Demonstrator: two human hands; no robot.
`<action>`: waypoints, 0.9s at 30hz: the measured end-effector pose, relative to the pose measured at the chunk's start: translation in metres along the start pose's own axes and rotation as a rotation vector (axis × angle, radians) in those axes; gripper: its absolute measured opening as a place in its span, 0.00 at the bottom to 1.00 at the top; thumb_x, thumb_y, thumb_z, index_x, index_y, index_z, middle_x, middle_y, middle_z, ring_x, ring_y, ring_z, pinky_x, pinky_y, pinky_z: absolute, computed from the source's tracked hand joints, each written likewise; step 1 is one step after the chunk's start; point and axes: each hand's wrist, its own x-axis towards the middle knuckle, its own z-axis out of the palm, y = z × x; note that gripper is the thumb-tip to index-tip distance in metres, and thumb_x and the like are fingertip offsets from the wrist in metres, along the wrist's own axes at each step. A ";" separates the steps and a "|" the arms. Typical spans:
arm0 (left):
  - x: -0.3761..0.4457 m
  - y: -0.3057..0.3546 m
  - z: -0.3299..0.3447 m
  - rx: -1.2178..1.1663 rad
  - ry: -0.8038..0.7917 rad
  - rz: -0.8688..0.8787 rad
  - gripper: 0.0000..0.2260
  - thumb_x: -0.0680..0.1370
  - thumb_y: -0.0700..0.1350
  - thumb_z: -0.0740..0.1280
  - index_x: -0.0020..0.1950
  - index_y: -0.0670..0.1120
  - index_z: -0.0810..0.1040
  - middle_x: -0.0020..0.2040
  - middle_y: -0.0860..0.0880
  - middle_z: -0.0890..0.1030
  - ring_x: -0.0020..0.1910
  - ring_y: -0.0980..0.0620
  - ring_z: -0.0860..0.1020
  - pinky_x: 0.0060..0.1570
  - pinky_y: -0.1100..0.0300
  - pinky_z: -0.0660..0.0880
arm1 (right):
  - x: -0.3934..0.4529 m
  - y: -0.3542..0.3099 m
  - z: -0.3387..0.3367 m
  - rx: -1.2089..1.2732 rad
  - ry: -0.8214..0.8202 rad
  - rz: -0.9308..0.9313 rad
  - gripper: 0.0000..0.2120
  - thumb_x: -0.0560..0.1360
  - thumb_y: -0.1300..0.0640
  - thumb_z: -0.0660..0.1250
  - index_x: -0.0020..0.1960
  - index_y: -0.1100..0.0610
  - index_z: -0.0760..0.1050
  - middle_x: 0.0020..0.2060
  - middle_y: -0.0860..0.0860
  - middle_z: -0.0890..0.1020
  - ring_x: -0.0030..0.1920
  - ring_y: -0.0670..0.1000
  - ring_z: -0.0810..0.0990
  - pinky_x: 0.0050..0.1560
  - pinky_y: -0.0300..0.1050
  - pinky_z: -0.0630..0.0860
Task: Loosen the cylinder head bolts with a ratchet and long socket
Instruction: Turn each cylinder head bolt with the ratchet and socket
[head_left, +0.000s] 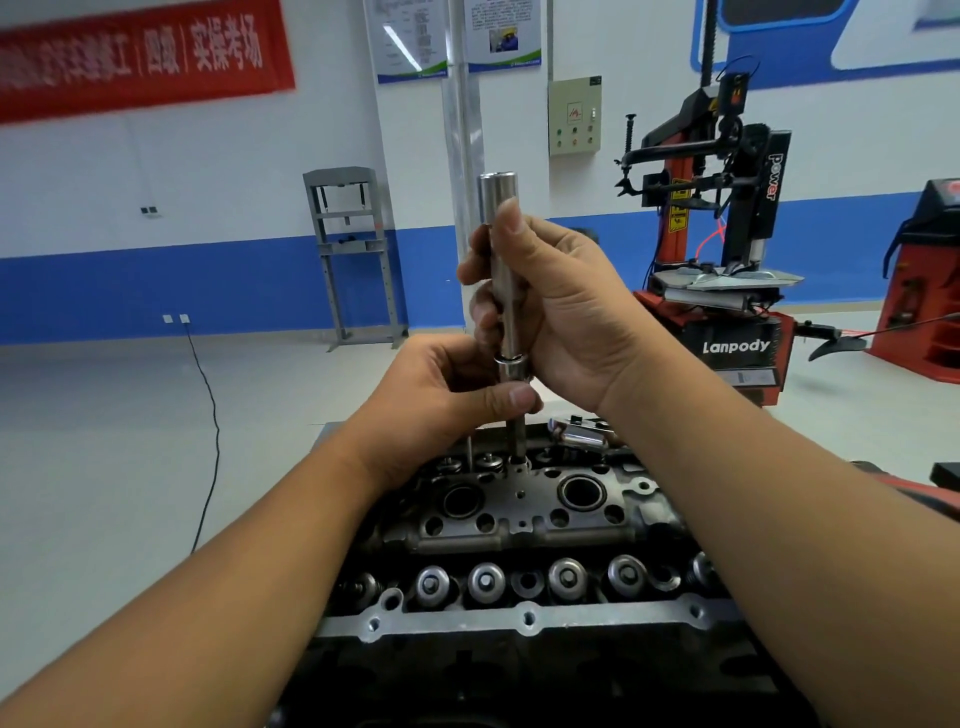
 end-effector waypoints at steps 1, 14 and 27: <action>0.001 0.000 0.001 0.000 0.005 0.004 0.12 0.73 0.40 0.76 0.54 0.36 0.83 0.47 0.39 0.88 0.43 0.49 0.86 0.44 0.61 0.81 | 0.000 0.000 0.001 0.009 0.008 -0.004 0.16 0.73 0.44 0.72 0.46 0.58 0.77 0.38 0.51 0.83 0.30 0.50 0.75 0.32 0.43 0.73; 0.001 -0.004 -0.002 -0.095 -0.012 0.057 0.10 0.75 0.35 0.71 0.56 0.36 0.82 0.46 0.42 0.88 0.40 0.55 0.86 0.37 0.70 0.77 | -0.001 -0.006 0.006 0.011 0.017 -0.017 0.14 0.85 0.50 0.60 0.50 0.59 0.76 0.37 0.52 0.78 0.28 0.51 0.72 0.35 0.45 0.65; 0.002 -0.002 0.000 -0.003 0.018 0.083 0.12 0.75 0.39 0.73 0.57 0.37 0.82 0.45 0.46 0.87 0.46 0.55 0.86 0.45 0.66 0.80 | -0.005 -0.012 0.017 -0.089 0.111 -0.018 0.19 0.87 0.48 0.56 0.51 0.61 0.77 0.33 0.53 0.75 0.28 0.53 0.70 0.33 0.47 0.66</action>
